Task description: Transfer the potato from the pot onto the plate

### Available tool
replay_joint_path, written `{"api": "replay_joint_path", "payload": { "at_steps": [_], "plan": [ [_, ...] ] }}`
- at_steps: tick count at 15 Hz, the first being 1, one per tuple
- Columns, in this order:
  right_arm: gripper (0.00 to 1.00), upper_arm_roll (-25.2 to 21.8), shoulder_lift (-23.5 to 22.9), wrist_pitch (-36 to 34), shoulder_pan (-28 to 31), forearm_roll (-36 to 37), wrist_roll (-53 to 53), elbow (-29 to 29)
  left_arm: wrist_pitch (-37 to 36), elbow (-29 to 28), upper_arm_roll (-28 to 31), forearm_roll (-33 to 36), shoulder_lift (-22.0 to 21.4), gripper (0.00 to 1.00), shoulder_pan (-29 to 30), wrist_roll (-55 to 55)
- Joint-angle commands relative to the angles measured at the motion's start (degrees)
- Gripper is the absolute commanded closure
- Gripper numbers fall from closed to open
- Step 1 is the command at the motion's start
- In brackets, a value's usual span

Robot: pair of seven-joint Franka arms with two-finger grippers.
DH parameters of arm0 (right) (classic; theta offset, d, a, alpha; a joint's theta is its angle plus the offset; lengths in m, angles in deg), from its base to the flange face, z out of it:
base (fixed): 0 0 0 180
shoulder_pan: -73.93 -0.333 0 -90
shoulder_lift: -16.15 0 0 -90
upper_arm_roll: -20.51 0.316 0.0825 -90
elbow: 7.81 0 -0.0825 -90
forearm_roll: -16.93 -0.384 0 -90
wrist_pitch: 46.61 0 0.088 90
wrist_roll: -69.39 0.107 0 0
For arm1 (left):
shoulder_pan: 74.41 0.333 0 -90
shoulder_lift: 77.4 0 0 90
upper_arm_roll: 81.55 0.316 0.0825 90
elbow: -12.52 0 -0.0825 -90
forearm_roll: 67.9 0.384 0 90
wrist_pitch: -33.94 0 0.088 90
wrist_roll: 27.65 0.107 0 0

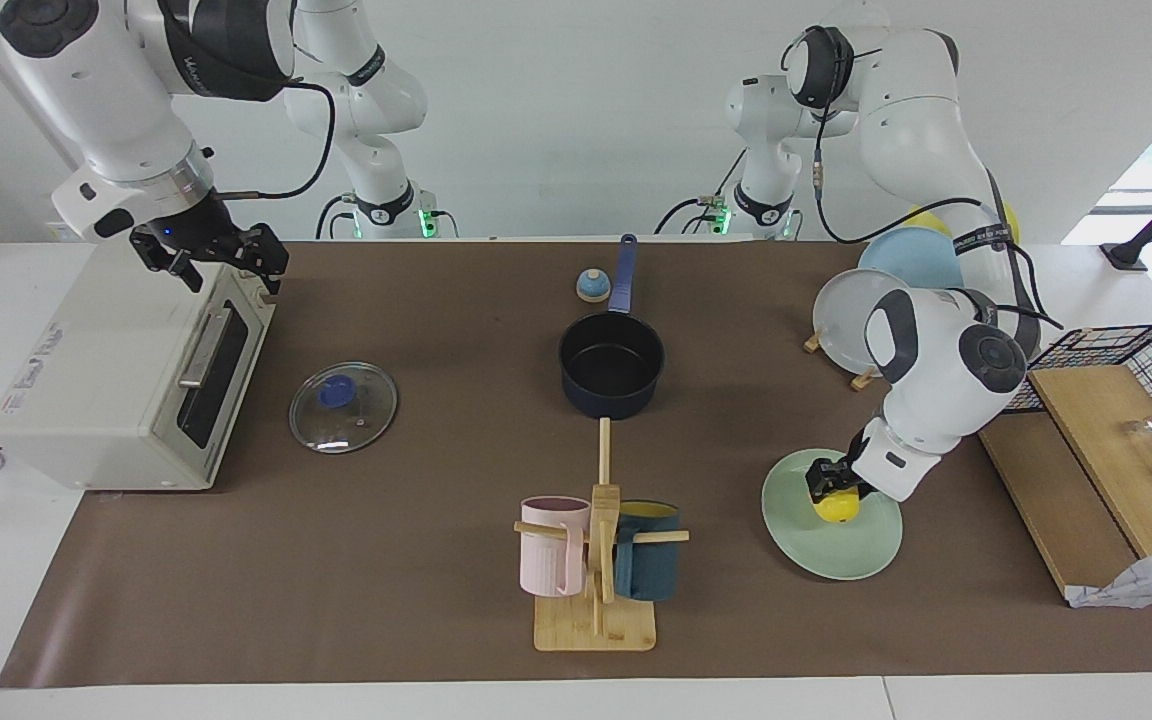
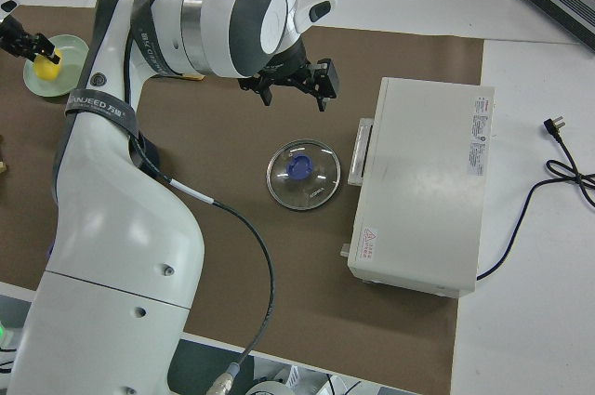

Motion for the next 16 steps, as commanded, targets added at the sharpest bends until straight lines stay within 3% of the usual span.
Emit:
{"api": "replay_joint_path", "payload": {
  "at_steps": [1, 2, 4, 5, 11, 16],
  "plan": [
    [0.00, -0.5, -0.5, -0.2, -0.4, -0.7, -1.2, -1.0, 1.2, -1.6, -0.2, 0.8, -0.7, 1.00, 0.4, 1.1],
    [0.00, -1.2, -0.7, -0.2, -1.2, -0.7, -1.2, -1.3, 1.2, -2.1, -0.2, 0.8, -0.8, 0.74, 0.4, 1.5],
    [0.00, -3.0, -0.7, -0.5, -1.6, -1.8, -1.3, -1.3, 1.3, -2.2, -0.2, 0.8, -0.9, 0.09, 0.4, 1.6],
    [0.00, -3.5, -0.7, -0.6, -2.1, -1.9, -1.3, -1.2, 1.3, -2.2, -0.2, 0.8, -0.9, 0.00, 0.4, 1.7],
    [0.00, -3.5, -0.3, -0.3, -2.3, -1.9, -1.2, -1.0, -5.9, 2.8, 0.2, 0.9, -1.9, 0.00, 1.2, 1.7],
    [0.00, -3.6, -0.1, -0.3, -2.3, -2.0, -0.9, -1.0, -14.0, 2.9, 0.9, 0.6, -13.2, 0.00, 3.0, 1.5]
  ]
}}
